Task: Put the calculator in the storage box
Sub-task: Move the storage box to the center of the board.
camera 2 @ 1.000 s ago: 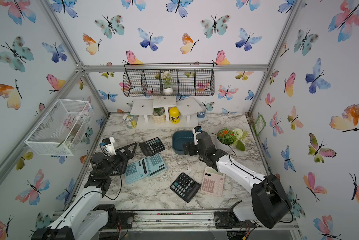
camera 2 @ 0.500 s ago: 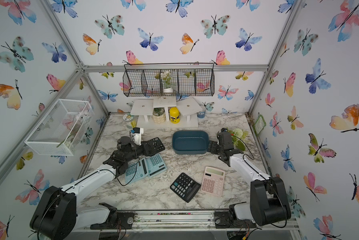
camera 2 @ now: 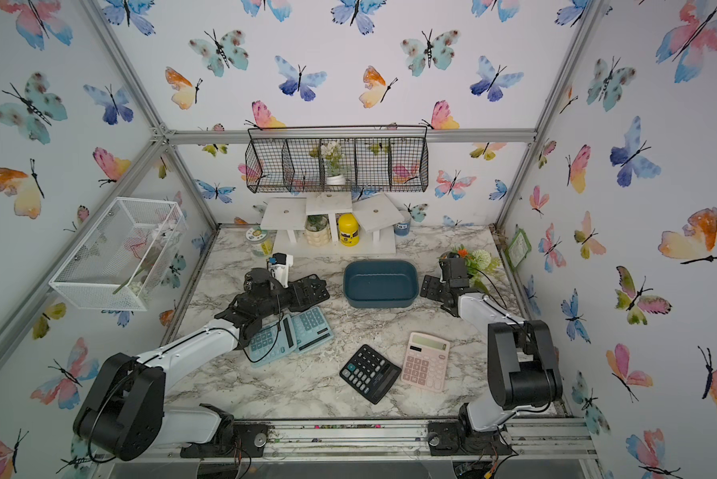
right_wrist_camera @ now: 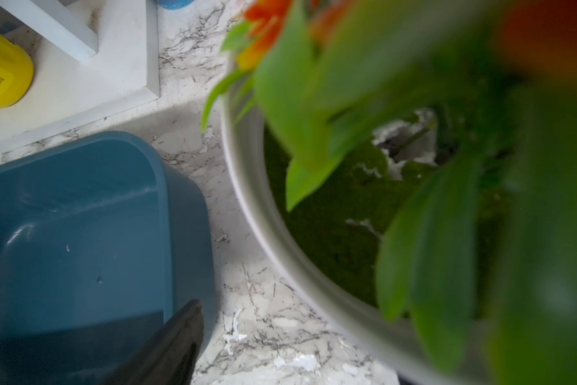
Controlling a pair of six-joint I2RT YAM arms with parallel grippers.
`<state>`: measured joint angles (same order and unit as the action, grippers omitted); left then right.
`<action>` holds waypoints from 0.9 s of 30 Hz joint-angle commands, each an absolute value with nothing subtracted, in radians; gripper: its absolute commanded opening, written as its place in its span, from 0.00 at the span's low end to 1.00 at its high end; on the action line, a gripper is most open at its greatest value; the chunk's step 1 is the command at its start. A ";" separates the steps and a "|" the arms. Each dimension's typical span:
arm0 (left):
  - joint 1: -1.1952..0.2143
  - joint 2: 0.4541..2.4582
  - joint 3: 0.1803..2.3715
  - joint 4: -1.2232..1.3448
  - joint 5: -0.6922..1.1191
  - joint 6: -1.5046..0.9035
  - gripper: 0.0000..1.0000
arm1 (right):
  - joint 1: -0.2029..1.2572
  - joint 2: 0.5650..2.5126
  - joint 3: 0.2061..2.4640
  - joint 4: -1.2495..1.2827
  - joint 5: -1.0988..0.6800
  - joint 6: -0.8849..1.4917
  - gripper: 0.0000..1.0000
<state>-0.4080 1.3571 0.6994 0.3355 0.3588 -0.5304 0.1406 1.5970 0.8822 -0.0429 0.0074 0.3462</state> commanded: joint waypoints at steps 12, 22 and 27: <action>-0.414 1.378 0.739 0.282 0.308 -0.503 0.99 | 0.178 1.741 0.955 -0.018 -0.199 0.335 0.77; -0.414 1.311 0.733 0.194 0.263 -0.518 0.99 | 0.245 1.735 0.950 -0.133 -0.151 0.315 0.46; -0.413 1.268 0.728 0.148 0.233 -0.522 0.99 | 0.262 1.697 0.918 -0.169 -0.143 0.322 0.37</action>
